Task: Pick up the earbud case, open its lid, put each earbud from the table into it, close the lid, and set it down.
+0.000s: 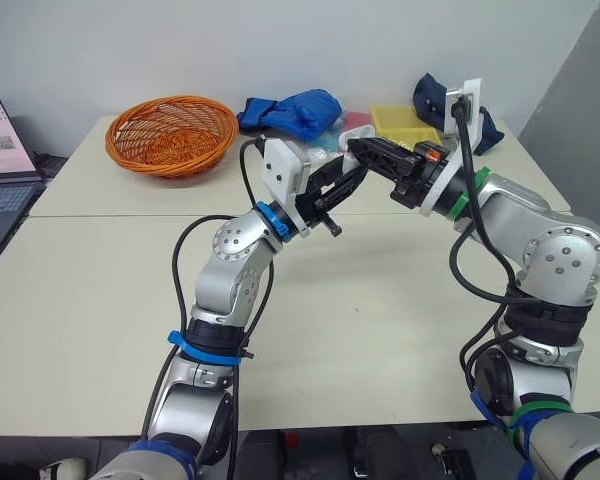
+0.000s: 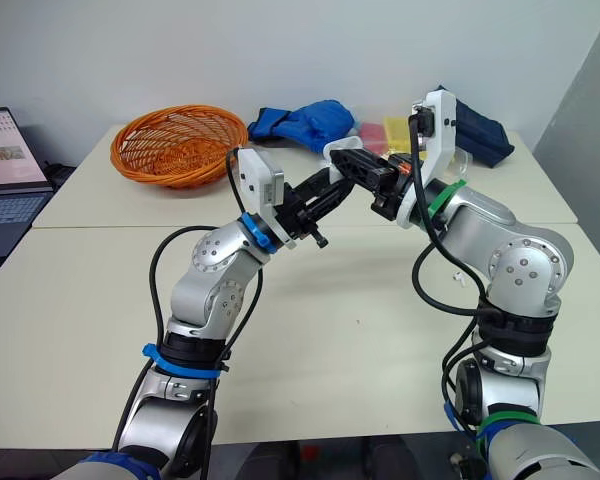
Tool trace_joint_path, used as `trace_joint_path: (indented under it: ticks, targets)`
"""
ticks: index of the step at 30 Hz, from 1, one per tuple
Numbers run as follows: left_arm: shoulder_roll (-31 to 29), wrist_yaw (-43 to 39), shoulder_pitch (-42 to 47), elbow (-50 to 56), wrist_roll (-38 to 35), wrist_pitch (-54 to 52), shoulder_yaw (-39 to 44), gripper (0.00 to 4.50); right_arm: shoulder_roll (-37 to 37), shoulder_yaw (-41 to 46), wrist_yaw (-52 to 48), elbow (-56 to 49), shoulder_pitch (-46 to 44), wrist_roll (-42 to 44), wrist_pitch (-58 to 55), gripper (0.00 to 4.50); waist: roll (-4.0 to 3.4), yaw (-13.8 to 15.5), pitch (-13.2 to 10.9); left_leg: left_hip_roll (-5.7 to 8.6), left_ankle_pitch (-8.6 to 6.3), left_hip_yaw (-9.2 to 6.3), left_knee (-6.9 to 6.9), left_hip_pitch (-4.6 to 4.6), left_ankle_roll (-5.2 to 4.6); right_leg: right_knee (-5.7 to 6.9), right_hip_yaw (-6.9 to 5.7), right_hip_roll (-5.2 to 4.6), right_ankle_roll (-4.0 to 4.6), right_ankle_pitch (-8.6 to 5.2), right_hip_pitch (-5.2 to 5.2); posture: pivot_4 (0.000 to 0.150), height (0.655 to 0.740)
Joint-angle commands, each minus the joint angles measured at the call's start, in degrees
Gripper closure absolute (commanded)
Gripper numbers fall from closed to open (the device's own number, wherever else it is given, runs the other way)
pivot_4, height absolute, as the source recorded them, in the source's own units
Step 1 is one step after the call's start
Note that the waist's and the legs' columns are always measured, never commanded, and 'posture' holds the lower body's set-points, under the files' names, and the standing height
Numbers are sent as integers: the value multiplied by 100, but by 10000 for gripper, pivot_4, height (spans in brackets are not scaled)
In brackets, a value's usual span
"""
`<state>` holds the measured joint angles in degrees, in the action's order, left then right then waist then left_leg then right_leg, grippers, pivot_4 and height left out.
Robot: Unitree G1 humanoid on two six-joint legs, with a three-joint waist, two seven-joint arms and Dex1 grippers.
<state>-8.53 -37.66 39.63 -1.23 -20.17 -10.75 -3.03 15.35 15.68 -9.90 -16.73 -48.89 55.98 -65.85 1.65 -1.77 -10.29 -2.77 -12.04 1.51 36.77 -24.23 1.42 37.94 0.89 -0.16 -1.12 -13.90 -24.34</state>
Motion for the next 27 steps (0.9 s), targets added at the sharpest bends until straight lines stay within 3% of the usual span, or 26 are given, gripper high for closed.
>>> trace_joint_path:
  ticks: [1,9,27]
  targets:
    - [58,57,171,364,-144,130,110,37489,78,56,114,-72,42,72,49,40960,0,0,0,0,0,0,0,0,0,0,-1,0,0,0,0,1500,7400]
    - [61,56,174,369,-178,108,89,37489,170,26,138,-51,28,139,151,13410,0,2,0,0,0,-1,0,-1,0,-1,-1,0,0,0,0,1500,7400]
    - [31,95,150,328,-186,99,128,37489,293,11,122,59,-42,253,275,13410,0,3,0,0,0,0,0,-2,0,-3,0,0,0,0,-1,1500,7400]
